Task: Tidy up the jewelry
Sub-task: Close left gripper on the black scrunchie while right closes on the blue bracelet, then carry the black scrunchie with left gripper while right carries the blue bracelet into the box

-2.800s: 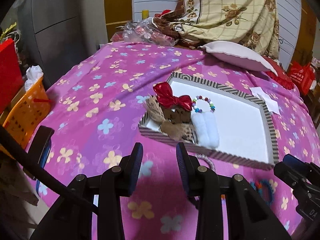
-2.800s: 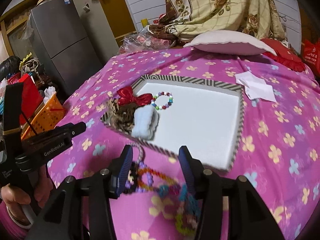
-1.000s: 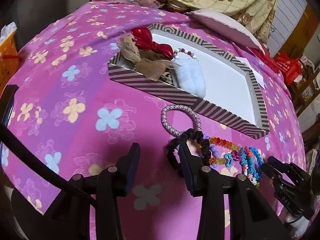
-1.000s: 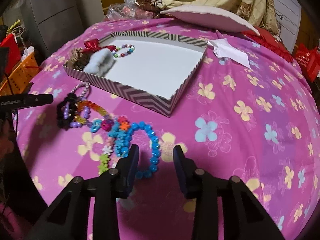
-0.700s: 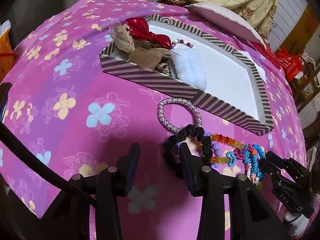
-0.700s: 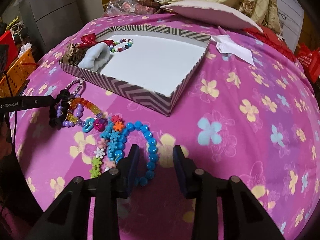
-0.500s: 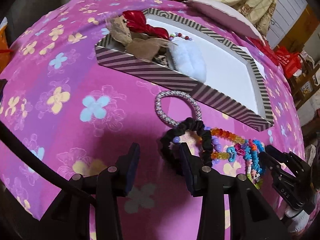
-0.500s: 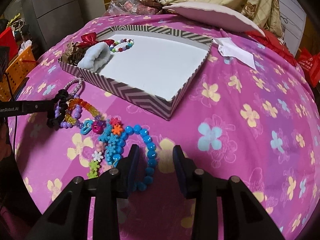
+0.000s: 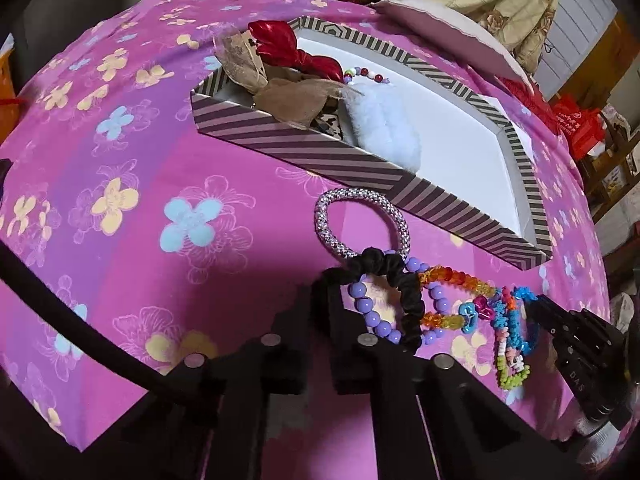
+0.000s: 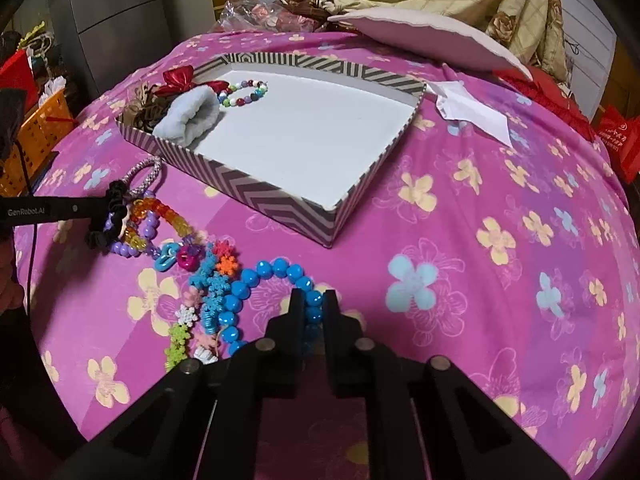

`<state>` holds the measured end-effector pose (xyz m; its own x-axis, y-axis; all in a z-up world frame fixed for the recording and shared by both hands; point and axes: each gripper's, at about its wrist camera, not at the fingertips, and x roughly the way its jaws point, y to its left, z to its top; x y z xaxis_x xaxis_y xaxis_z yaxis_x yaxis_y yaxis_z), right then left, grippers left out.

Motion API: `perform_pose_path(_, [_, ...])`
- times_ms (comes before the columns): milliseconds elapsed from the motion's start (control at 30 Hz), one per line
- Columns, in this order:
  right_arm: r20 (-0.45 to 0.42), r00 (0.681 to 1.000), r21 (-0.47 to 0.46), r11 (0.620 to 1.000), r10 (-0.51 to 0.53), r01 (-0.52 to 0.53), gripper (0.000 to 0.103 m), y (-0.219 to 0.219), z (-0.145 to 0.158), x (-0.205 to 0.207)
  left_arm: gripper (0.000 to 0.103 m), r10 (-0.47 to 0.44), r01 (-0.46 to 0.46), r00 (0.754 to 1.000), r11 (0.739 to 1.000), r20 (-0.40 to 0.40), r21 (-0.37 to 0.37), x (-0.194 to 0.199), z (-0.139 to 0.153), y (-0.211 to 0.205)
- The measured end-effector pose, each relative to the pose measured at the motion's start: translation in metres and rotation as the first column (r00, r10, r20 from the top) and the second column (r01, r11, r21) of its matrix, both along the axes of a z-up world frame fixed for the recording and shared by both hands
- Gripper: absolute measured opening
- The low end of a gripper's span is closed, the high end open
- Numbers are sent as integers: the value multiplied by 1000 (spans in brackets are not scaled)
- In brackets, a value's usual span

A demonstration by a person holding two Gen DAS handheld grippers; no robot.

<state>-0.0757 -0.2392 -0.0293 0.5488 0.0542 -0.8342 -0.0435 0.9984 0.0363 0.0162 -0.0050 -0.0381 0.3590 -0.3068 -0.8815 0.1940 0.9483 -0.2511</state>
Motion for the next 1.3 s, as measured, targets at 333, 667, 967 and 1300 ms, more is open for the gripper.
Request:
perform_pose_path(333, [81, 996, -1, 999, 37, -37, 9, 8, 43, -7, 26, -48, 47, 992, 999, 114, 10, -9, 44, -5])
perform_pose_path(667, [135, 990, -33, 998, 52, -48, 9, 10, 77, 0, 26, -65, 62, 983, 998, 171, 25, -2, 72, -14])
perform_pose_path(967, [177, 982, -48, 997, 65, -57, 9, 13, 105, 27, 26, -71, 63, 977, 997, 202, 43, 14, 86, -33])
perform_pose_path(1300, [124, 990, -32, 997, 72, -69, 8, 15, 88, 80, 26, -100, 92, 975, 995, 198, 48, 41, 86, -66])
